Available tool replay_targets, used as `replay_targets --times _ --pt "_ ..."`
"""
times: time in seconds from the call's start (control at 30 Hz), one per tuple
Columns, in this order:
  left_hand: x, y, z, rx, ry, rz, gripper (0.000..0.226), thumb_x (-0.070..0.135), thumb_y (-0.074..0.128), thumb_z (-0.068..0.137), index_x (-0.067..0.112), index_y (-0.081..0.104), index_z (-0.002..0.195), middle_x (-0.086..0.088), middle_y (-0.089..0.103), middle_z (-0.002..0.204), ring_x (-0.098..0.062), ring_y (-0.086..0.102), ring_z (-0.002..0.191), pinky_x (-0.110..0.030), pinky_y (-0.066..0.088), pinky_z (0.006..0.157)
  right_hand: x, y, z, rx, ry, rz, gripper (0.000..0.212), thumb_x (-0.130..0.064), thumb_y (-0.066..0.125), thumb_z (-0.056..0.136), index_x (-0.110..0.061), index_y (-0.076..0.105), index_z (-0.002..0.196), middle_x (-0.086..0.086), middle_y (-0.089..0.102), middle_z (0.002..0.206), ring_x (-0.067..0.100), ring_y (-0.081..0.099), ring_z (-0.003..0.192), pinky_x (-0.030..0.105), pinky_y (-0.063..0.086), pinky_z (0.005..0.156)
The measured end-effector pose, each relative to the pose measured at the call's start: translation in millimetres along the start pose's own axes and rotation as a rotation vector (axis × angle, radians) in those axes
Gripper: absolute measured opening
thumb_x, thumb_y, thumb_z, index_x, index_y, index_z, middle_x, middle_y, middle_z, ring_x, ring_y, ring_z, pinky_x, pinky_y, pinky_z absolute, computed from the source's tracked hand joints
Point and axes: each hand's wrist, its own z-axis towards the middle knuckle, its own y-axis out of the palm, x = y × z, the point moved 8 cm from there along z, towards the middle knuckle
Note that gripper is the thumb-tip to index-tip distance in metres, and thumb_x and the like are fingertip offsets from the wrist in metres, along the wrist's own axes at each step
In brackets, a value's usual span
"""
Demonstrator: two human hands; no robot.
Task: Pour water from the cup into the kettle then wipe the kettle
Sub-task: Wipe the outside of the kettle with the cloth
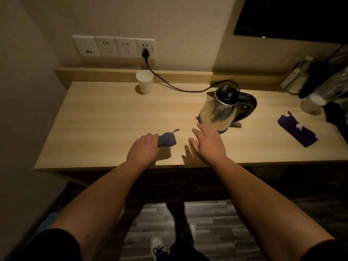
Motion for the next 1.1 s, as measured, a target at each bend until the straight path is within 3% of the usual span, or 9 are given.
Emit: replay_targets --times 0.23,0.47,0.63,0.73,0.87,1.1 --pt "13 -43 18 0.071 0.003 -0.044 0.025 0.022 0.048 0.098 0.008 0.05 0.118 -0.015 0.055 0.105 -0.034 0.057 0.083 -0.036 0.035 0.062 48 -65 2 0.271 0.271 0.066 0.043 -0.037 0.044 0.101 -0.014 0.053 0.137 0.008 0.054 0.137 0.026 0.048 0.126 0.043 0.036 0.107" --pt "31 -71 52 0.128 0.009 -0.014 0.021 0.023 0.052 0.096 0.013 0.05 0.115 -0.011 0.055 0.103 -0.028 0.058 0.08 -0.033 0.038 0.062 106 -99 6 0.372 0.563 0.167 0.05 -0.043 0.042 0.102 -0.015 0.042 0.143 0.011 0.053 0.134 0.027 0.05 0.122 0.041 0.041 0.1" --pt "42 -85 95 0.173 -0.023 -0.017 0.018 0.026 0.054 0.096 0.017 0.051 0.111 -0.005 0.053 0.096 -0.02 0.053 0.074 -0.031 0.041 0.061 139 -92 22 0.343 0.78 0.311 0.063 -0.052 0.04 0.1 -0.016 0.027 0.151 0.016 0.052 0.139 0.033 0.052 0.123 0.045 0.048 0.097" --pt "48 -90 121 0.205 -0.005 -0.021 0.018 0.027 0.052 0.096 0.015 0.05 0.11 -0.007 0.054 0.097 -0.024 0.057 0.075 -0.034 0.045 0.061 158 -85 36 0.301 0.946 0.509 0.069 -0.056 0.039 0.099 -0.018 0.017 0.152 0.016 0.055 0.137 0.037 0.058 0.117 0.05 0.054 0.091" --pt "55 -92 148 0.206 0.009 -0.009 0.022 0.028 0.052 0.096 0.014 0.05 0.113 -0.009 0.056 0.1 -0.027 0.059 0.078 -0.037 0.048 0.064 175 -83 53 0.27 1.133 0.817 0.061 -0.054 0.041 0.099 -0.015 0.024 0.144 0.018 0.053 0.133 0.037 0.059 0.112 0.044 0.055 0.084" --pt "56 -86 171 0.18 -0.014 -0.025 0.026 0.029 0.049 0.098 0.015 0.048 0.12 -0.009 0.056 0.104 -0.026 0.06 0.083 -0.037 0.051 0.069 183 -79 92 0.145 1.043 0.829 0.06 -0.04 0.055 0.097 -0.011 0.03 0.143 0.018 0.058 0.13 0.038 0.059 0.113 0.046 0.053 0.089"
